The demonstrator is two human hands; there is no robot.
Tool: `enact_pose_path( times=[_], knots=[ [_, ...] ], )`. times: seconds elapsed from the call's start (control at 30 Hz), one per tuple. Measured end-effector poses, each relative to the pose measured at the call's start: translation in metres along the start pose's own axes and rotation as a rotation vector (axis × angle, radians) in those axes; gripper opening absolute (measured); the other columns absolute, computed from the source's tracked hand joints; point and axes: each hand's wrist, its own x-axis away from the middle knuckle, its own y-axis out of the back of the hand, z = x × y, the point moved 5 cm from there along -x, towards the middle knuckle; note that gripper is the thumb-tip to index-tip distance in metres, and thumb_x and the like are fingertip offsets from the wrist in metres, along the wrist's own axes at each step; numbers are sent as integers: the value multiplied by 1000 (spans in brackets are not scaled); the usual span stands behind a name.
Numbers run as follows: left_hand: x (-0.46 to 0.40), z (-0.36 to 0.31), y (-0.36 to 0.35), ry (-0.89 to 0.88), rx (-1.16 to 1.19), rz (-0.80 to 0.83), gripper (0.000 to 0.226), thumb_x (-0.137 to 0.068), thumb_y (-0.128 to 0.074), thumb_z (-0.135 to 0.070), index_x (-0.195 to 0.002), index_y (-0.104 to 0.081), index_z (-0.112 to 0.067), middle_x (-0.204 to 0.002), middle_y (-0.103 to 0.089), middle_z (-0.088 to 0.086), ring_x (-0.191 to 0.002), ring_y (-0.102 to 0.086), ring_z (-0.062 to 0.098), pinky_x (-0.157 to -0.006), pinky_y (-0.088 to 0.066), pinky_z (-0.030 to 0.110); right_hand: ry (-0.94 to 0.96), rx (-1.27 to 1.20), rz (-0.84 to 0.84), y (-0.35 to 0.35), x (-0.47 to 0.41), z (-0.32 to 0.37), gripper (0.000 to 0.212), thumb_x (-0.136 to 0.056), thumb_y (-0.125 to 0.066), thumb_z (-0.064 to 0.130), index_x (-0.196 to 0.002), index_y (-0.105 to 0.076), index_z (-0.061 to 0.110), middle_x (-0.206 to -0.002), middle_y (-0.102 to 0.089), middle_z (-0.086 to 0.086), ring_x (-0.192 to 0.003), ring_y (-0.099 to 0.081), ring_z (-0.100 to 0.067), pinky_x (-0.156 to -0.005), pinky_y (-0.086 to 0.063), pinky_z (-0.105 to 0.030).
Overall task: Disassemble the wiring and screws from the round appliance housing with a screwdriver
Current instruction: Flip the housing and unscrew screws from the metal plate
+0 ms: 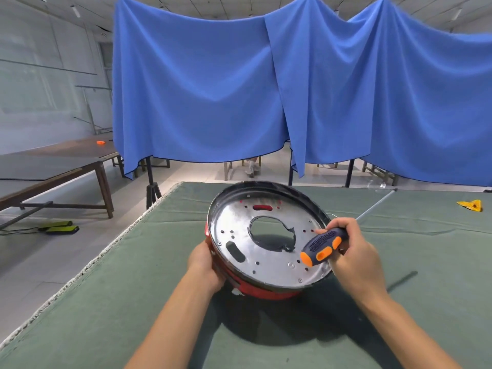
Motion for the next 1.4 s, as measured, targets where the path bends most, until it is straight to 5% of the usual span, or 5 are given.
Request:
enact_pose_path(
  times=[0.3,0.5,0.77,0.9,1.4],
  knots=[
    [0,-14,-7,-304,-240,54,73,-80,-45,-74,-118,-63,-14,-110,-69,12,-101,-66,31,-93,-49,48,47,48,34,-6,1,1,54,-77,-61,-3,-80,-45,48,-79,-73,0,-76,-66,-31,-65,-51,-44],
    [-5,-23,0,-404,-400,-53,41,-78,-67,-22,-117,-56,-14,-108,-65,8,-91,-63,24,-67,-47,33,3,105,17,-2,-6,-1,46,-73,-71,1,-75,-44,38,-73,-69,4,-68,-60,-29,-58,-44,-36],
    [-6,-38,21,-224,-91,-29,48,-68,-67,-22,-112,-63,-2,-104,-64,23,-76,-58,35,-62,-47,38,151,-31,11,7,-38,62,33,-78,-65,58,-75,-47,31,-59,-69,10,-68,-70,-13,-65,-51,-33],
    [-3,-43,18,-222,-178,100,30,-72,-66,-14,-97,-61,1,-90,-60,24,-64,-56,33,-50,-49,33,162,-370,-11,19,-53,89,27,-84,-66,50,-77,-54,26,-54,-68,0,-64,-71,-16,-72,-51,-36],
    [15,-31,-1,-111,-260,427,55,-82,-53,-40,-107,-65,7,-105,-64,28,-92,-60,36,-89,-48,42,-38,-639,-48,-20,-14,81,20,-87,-55,27,-97,-71,19,-56,-67,-10,-50,-64,-16,-48,-48,-16]
  ],
)
